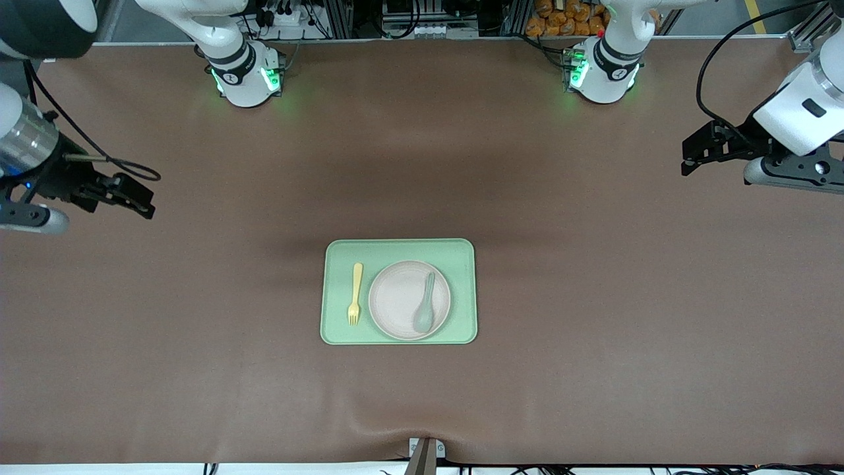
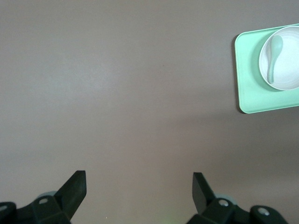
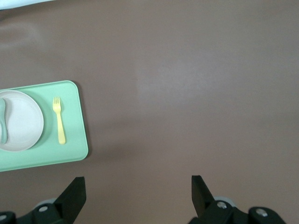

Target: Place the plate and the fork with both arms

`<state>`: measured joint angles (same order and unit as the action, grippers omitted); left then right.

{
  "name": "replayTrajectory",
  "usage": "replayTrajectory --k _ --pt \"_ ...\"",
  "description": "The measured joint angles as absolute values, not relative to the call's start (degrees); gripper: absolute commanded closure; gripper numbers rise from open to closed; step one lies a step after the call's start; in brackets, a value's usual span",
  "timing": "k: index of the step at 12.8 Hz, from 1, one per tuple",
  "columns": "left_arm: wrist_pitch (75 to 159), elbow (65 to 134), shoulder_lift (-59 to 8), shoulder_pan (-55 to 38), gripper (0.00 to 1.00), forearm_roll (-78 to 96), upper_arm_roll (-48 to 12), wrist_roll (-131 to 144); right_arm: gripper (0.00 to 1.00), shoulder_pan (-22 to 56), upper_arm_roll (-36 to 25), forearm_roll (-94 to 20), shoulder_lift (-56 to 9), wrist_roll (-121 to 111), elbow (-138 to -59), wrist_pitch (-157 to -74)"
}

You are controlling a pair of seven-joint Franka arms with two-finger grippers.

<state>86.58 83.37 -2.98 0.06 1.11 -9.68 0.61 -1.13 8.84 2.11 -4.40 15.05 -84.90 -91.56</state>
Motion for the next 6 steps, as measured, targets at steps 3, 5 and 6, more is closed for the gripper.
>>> replayTrajectory --k 3,5,6 --pt "86.58 83.38 -3.04 0.05 0.00 1.11 -9.88 0.62 0.00 -1.13 8.93 2.11 -0.54 15.07 -89.42 -92.13" --pt "86.58 83.38 -3.04 0.05 0.00 1.11 -9.92 0.62 0.00 -1.13 9.02 2.11 -0.18 15.07 -89.98 -92.21" --pt "86.58 83.38 -3.05 0.05 0.00 1.11 -9.93 0.63 0.00 -1.13 8.95 2.13 -0.16 15.07 -89.98 -92.30"
